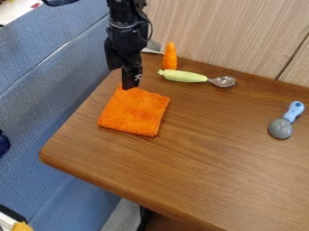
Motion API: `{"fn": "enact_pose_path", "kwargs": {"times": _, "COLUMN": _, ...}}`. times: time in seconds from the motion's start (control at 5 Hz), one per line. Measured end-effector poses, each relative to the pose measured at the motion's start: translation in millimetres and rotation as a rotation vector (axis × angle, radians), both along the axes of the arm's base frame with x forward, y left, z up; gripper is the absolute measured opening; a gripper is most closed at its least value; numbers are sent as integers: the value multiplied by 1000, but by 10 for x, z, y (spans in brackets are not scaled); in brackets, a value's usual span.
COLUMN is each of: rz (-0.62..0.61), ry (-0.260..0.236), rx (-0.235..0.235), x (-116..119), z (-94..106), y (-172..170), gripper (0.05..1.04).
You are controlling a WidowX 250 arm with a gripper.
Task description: Put the orange object on the right side of the orange cloth
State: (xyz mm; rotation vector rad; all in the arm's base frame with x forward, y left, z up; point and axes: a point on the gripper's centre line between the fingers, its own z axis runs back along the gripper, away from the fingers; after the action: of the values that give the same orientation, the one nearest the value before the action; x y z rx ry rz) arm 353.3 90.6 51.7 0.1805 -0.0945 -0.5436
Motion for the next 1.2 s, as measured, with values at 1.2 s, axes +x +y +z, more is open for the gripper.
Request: {"fn": "enact_pose_path", "kwargs": {"times": 1.2, "rz": 61, "ry": -121, "rx": -169, "x": 1055, "z": -85, "y": -99, "gripper": 1001}}
